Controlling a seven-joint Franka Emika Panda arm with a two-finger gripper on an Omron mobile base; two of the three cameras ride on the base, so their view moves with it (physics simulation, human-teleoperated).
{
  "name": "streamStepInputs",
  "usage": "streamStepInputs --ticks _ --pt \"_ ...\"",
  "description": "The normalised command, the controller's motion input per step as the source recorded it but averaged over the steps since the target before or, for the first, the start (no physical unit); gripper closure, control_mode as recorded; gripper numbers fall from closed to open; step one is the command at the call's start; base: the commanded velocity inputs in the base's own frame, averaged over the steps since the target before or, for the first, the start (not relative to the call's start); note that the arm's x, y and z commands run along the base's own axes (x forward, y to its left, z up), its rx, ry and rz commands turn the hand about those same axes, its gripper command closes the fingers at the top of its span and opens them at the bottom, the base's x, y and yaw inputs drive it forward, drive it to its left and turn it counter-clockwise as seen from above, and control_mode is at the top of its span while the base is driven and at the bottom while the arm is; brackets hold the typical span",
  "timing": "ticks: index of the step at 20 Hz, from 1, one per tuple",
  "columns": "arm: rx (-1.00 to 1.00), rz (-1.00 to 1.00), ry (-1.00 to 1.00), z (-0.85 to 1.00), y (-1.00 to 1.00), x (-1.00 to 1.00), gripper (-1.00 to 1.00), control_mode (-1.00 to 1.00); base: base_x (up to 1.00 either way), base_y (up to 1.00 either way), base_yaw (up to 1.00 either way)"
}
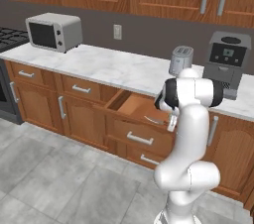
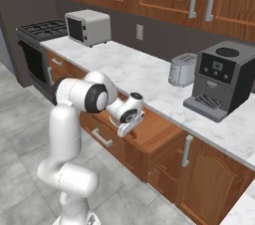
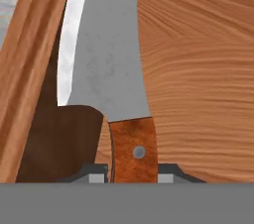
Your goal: Pick up the metallic utensils from the counter and place them in the open drawer. Make sure not to pick up any wooden utensils.
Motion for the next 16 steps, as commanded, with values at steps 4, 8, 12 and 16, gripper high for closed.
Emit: streamStepInputs --ticks 4,8,12,16 --pt "0.05 0.06 -0.05 -0.52 0.41 -1.00 1.00 -1.00 0.00 0.00 0.00" --pt "0.11 0.01 -0.03 0.04 0.13 -0.33 1.00 -1.00 0.00 0.00 0.00" --pt "0.16 0.00 0.10 0.73 -0.18 0.81 1.00 -1.00 0.00 0.00 0.00" --pt "0.17 -0.01 0.12 1.00 -0.41 0.73 1.00 -1.00 0.00 0.00 0.00"
